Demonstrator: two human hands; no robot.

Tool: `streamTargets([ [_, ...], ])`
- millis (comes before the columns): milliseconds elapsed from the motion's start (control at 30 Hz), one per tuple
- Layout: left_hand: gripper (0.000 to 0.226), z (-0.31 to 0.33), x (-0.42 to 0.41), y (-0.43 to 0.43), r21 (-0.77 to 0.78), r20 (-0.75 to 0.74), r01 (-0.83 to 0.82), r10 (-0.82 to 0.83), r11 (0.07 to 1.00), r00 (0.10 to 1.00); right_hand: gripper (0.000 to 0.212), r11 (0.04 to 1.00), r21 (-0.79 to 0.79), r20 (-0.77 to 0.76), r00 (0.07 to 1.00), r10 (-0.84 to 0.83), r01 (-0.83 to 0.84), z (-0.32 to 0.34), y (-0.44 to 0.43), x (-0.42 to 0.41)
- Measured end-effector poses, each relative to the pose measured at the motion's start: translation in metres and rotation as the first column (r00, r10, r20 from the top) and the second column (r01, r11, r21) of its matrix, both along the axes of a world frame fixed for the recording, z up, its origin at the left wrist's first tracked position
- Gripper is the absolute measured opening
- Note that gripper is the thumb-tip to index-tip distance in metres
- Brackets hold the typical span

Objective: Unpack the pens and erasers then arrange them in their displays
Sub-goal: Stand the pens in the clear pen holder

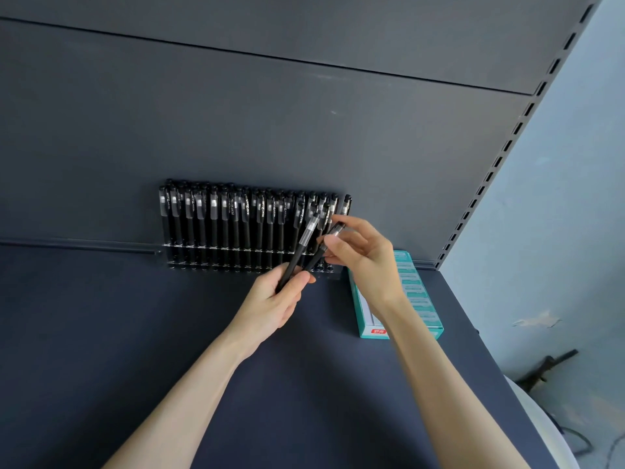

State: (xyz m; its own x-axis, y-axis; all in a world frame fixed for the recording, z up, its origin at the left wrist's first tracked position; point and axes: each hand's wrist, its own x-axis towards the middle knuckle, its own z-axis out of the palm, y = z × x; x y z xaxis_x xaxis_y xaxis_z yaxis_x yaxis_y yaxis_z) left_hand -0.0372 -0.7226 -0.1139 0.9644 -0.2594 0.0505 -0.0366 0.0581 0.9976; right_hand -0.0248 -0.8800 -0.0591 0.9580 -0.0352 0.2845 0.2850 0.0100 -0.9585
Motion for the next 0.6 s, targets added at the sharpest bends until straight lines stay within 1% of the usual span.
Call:
streamTargets([
  [67,0.021,0.000,0.000,-0.002,0.014,0.018,-0.019,0.019,1.000,1.000,0.030,1.000,-0.012,0.008,1.000,-0.026,0.026,-0.001,0.001,0.000],
  [167,0.025,-0.001,-0.001,-0.005,0.025,0.058,-0.047,0.045,0.999,0.997,0.035,0.997,0.018,0.010,0.997,-0.071,0.071,-0.001,0.003,0.001],
  [300,0.024,-0.002,-0.002,-0.009,0.044,0.122,-0.099,0.093,0.994,0.988,0.031,0.995,-0.016,0.035,0.994,-0.101,0.101,0.000,0.007,0.002],
  [400,0.024,-0.002,-0.001,-0.010,0.018,0.125,-0.122,0.119,0.992,0.985,0.030,0.993,-0.013,0.075,0.990,-0.118,0.120,0.002,0.006,0.003],
  [500,0.026,-0.003,0.000,-0.009,-0.035,0.120,-0.187,0.189,0.982,0.975,0.034,0.980,0.020,0.128,0.972,-0.199,0.198,0.011,-0.004,0.006],
  [600,0.028,-0.005,0.001,-0.008,-0.036,0.153,-0.250,0.252,0.968,0.955,0.036,0.953,0.005,0.208,0.932,-0.296,0.302,0.021,-0.014,0.014],
])
